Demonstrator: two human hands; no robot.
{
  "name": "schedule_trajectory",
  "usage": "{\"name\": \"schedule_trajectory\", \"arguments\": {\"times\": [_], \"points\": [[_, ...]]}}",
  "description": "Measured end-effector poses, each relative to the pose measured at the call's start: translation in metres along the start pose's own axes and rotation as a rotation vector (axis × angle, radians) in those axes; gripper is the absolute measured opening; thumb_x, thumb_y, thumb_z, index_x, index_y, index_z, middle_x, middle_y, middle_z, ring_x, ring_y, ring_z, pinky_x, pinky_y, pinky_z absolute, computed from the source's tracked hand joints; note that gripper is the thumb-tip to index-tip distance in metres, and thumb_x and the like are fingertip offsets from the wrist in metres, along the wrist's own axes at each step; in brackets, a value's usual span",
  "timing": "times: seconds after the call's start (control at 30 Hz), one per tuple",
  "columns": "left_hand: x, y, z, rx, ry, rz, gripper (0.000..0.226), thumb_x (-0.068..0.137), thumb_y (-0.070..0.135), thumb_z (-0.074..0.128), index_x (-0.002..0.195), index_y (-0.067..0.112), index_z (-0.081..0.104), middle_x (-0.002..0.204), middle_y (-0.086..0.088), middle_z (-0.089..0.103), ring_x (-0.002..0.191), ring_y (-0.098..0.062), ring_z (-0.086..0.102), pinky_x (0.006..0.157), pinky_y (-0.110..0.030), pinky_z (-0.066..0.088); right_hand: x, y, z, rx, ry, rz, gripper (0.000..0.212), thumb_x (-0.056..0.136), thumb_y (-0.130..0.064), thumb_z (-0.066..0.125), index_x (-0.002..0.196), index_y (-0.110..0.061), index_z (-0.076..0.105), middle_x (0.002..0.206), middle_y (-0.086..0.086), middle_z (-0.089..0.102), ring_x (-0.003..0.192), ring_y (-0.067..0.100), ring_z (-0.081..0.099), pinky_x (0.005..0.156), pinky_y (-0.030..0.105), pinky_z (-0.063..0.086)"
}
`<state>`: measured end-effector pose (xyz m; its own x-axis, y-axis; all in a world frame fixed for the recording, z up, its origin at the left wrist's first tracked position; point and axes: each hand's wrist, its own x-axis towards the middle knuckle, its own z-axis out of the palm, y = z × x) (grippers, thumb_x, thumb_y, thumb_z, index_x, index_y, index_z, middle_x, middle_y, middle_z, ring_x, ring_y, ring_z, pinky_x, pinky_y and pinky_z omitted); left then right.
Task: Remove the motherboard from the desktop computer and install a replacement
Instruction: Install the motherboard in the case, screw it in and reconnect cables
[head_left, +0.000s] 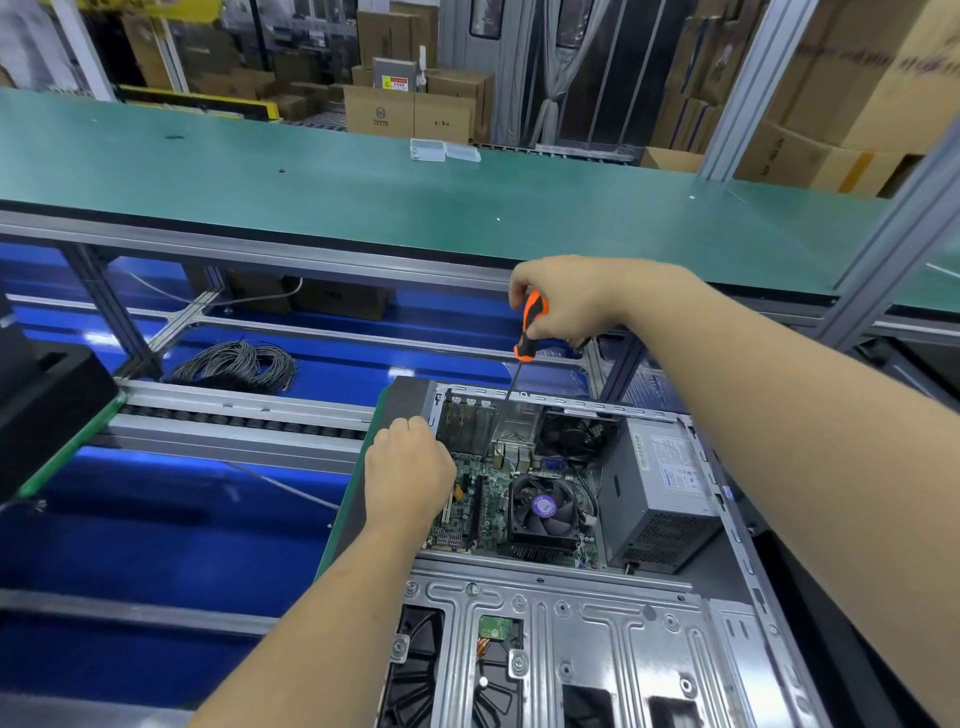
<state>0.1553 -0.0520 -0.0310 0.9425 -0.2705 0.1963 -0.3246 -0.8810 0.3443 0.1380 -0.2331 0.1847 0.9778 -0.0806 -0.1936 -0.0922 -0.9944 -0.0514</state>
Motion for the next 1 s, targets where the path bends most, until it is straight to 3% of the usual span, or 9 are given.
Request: {"name": "schedule_trajectory", "arguments": {"times": [0.1,0.23,0.33,0.4,0.5,0.63,0.77,0.83,1.0], "points": [[0.0,0.0,0.0,0.01,0.014,0.011,0.018,0.098,0.019,0.042,0.101,0.009,0.057,0.098,-0.007,0.061,0.081,-0.019,0.048,0.076,-0.033,0.049,-0.003,0.001,-0.003,-0.096,0.041,0.102,0.043,0.096,-0.049,0.058,0.083,-0.008,0.054,0.075,0.01,0.064,0.048,0.023,0.065,0.051,0.032,0.052],[0.001,0.0,-0.001,-0.005,0.02,0.01,0.018,0.098,0.019,0.042,0.1,0.009,0.057,0.097,-0.007,0.061,0.085,-0.021,0.053,0.077,-0.034,0.05,-0.006,-0.001,0.002,-0.012,0.013,-0.043,0.029,0.089,-0.034,0.07,0.109,-0.022,0.053,0.106,0.007,0.062,0.076,0.03,0.07,0.074,0.044,0.058],[-0.001,0.001,-0.003,-0.028,0.012,0.006,0.016,0.097,0.019,0.043,0.098,0.01,0.056,0.095,-0.007,0.06,0.085,-0.022,0.054,0.077,-0.036,0.05,-0.007,-0.001,0.004,0.015,0.04,0.049,0.038,0.094,-0.047,0.062,0.104,-0.011,0.053,0.09,0.01,0.064,0.06,0.031,0.071,0.063,0.044,0.06],[-0.002,0.002,-0.005,-0.032,0.021,0.016,0.011,0.097,0.019,0.043,0.094,0.012,0.051,0.094,-0.006,0.058,0.083,-0.021,0.051,0.076,-0.035,0.048,-0.006,-0.002,0.008,0.002,0.083,-0.054,0.019,0.095,-0.031,0.062,0.102,-0.014,0.058,0.096,0.008,0.066,0.073,0.028,0.068,0.069,0.039,0.057],[-0.005,0.005,-0.01,0.028,0.058,0.22,0.005,0.093,0.016,0.048,0.089,0.014,0.047,0.089,-0.004,0.053,0.08,-0.021,0.047,0.073,-0.034,0.045,-0.009,-0.004,0.017,0.057,0.137,-0.15,0.031,0.091,-0.027,0.069,0.116,-0.019,0.054,0.1,0.001,0.059,0.087,0.023,0.053,0.074,0.031,0.04],[-0.024,0.036,-0.007,-0.202,0.069,0.519,0.01,0.084,0.007,0.058,0.074,0.007,0.058,0.073,-0.005,0.053,0.068,-0.024,0.048,0.06,-0.037,0.043,-0.01,-0.002,0.036,0.144,0.366,-0.046,0.022,0.095,-0.024,0.062,0.112,-0.014,0.052,0.099,0.009,0.055,0.087,0.029,0.055,0.077,0.036,0.045],[-0.014,0.07,0.007,-0.98,-0.343,-0.417,0.024,0.092,0.014,0.046,0.069,0.011,0.054,0.063,-0.004,0.051,0.053,-0.024,0.041,0.053,-0.029,0.034,-0.017,-0.008,0.052,0.374,0.357,-0.219,0.037,0.088,-0.002,0.058,0.116,-0.022,0.044,0.083,0.002,0.051,0.081,0.026,0.058,0.07,0.037,0.045],[-0.013,0.064,0.018,-1.357,-0.382,-0.81,0.024,0.095,0.01,0.042,0.078,0.008,0.059,0.055,-0.002,0.042,0.044,-0.017,0.033,0.045,-0.025,0.029,-0.017,-0.007,0.065,0.434,0.501,-0.139,0.035,0.09,-0.009,0.062,0.114,-0.024,0.04,0.078,-0.001,0.049,0.078,0.026,0.054,0.068,0.036,0.042],[-0.018,0.042,0.023,-1.841,-0.369,-1.176,0.019,0.096,0.004,0.035,0.085,0.009,0.05,0.061,0.002,0.028,0.052,-0.012,0.018,0.049,-0.022,0.021,-0.018,-0.005,0.091,0.499,0.755,-0.052,0.041,0.094,-0.02,0.066,0.123,-0.026,0.037,0.073,-0.016,0.038,0.076,0.024,0.051,0.069,0.035,0.044]]}}
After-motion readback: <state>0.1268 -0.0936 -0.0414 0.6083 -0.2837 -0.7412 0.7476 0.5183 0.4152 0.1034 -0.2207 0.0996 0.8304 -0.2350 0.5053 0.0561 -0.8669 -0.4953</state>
